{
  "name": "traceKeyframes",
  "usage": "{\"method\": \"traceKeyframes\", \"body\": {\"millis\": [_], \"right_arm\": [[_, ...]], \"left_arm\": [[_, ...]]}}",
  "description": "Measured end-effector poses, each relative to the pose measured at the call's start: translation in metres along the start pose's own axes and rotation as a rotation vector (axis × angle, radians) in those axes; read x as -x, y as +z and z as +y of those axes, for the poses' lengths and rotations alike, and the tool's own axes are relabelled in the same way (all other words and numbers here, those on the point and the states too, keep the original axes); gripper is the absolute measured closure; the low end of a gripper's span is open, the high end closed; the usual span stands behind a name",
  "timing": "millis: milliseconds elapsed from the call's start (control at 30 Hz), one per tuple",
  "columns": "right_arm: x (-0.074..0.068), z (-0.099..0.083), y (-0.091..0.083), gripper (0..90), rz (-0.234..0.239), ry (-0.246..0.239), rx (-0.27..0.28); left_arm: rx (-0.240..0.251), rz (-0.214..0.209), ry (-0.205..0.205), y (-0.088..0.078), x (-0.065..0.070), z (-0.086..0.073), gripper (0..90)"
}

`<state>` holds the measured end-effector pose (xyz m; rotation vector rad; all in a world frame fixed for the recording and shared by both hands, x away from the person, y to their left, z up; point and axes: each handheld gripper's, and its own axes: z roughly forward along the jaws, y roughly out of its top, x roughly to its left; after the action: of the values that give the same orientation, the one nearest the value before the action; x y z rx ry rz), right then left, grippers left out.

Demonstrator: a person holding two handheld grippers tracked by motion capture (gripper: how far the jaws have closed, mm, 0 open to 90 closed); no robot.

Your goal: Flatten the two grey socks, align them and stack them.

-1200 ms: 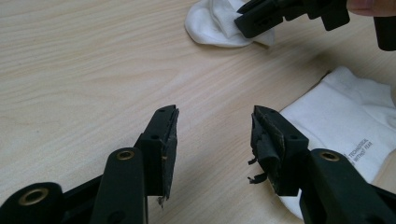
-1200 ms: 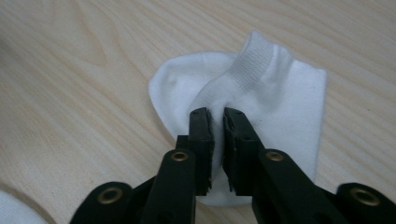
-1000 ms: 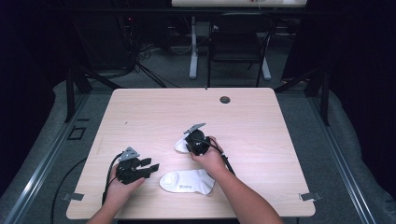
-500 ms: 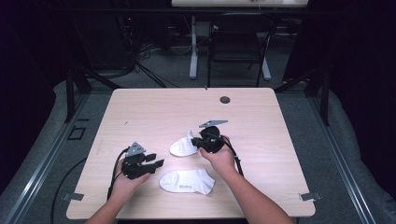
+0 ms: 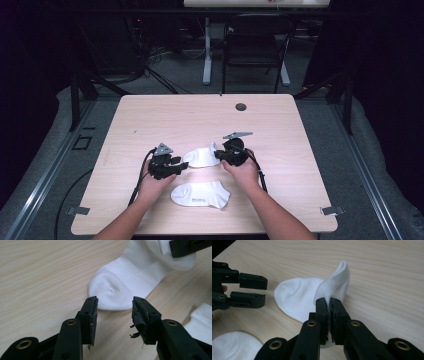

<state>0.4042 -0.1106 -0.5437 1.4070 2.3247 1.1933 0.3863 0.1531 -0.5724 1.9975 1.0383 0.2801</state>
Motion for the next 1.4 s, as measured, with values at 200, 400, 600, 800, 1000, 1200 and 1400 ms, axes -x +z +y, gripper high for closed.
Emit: {"method": "traceKeyframes", "body": {"millis": [200,400,600,800,1000,1200,1400], "right_arm": [[0.007,-0.004,0.004,85.7,-0.011,0.028,-0.01],[0.014,-0.012,0.005,85.4,-0.02,0.063,-0.025],[0.024,-0.017,0.001,82.3,-0.045,0.085,-0.027],[0.034,-0.02,-0.01,78.0,-0.08,0.111,0.0],[0.023,-0.015,-0.019,76.1,-0.064,0.044,0.052],[0.014,-0.015,-0.002,74.0,-0.046,-0.007,0.012],[0.026,-0.018,0.01,74.2,-0.072,0.034,-0.036]], "left_arm": [[0.027,0.005,-0.022,0.016,0.001,0.006,56.3],[-0.005,0.043,0.016,0.025,0.0,0.002,62.4],[-0.016,0.07,0.051,0.024,-0.002,0.001,77.4],[-0.032,0.076,0.037,0.021,-0.004,0.002,88.0],[-0.037,0.074,0.03,0.021,-0.004,0.002,89.1],[-0.043,0.07,0.026,0.019,-0.004,0.002,89.3],[-0.048,0.07,0.024,0.017,-0.005,0.001,89.8]]}}
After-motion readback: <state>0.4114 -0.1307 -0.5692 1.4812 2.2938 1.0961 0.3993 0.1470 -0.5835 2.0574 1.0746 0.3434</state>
